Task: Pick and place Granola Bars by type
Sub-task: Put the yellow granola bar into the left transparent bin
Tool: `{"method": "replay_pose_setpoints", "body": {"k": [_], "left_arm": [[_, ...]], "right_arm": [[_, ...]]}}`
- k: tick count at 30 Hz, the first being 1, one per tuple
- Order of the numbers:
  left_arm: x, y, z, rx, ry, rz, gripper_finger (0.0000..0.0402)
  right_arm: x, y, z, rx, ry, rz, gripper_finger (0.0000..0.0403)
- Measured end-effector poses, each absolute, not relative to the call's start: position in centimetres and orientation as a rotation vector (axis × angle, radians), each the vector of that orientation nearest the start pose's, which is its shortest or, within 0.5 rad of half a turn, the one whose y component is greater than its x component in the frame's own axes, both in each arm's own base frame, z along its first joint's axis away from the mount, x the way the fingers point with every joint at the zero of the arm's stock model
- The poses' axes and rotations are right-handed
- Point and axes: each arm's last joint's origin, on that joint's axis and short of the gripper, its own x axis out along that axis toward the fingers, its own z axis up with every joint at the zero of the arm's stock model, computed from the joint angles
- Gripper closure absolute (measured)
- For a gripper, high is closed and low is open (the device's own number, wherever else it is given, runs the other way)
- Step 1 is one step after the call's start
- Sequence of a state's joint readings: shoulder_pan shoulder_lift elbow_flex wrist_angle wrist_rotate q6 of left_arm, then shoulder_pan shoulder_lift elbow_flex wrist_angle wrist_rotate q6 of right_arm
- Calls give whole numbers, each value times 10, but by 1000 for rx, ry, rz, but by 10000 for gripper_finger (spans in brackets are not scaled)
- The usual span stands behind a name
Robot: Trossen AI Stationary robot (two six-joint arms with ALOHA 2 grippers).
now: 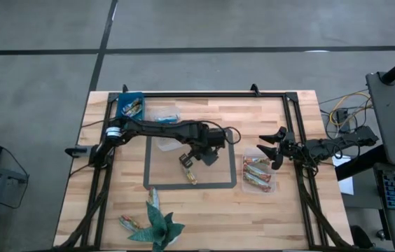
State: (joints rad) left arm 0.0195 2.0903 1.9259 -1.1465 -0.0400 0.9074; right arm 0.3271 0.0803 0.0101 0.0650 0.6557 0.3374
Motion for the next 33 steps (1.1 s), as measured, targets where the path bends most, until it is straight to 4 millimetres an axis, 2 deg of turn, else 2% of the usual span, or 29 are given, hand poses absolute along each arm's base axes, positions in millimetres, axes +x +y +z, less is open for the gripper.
{"method": "replay_pose_setpoints", "body": {"k": [5, 12, 17, 25, 33], "left_arm": [[419, 23, 290, 708, 1303, -472, 400], [401, 55, 334, 530, 1343, -252, 400], [383, 77, 352, 457, 1364, -104, 400], [356, 102, 363, 348, 1373, 25, 401], [322, 110, 337, 296, 1410, 93, 401]], "right_arm": [[97, 14, 167, 332, -51, -326, 179], [97, 14, 167, 332, -51, -326, 179], [97, 14, 167, 332, -51, -326, 179], [97, 14, 167, 332, -51, -327, 179], [97, 14, 167, 332, -51, -327, 179]]}}
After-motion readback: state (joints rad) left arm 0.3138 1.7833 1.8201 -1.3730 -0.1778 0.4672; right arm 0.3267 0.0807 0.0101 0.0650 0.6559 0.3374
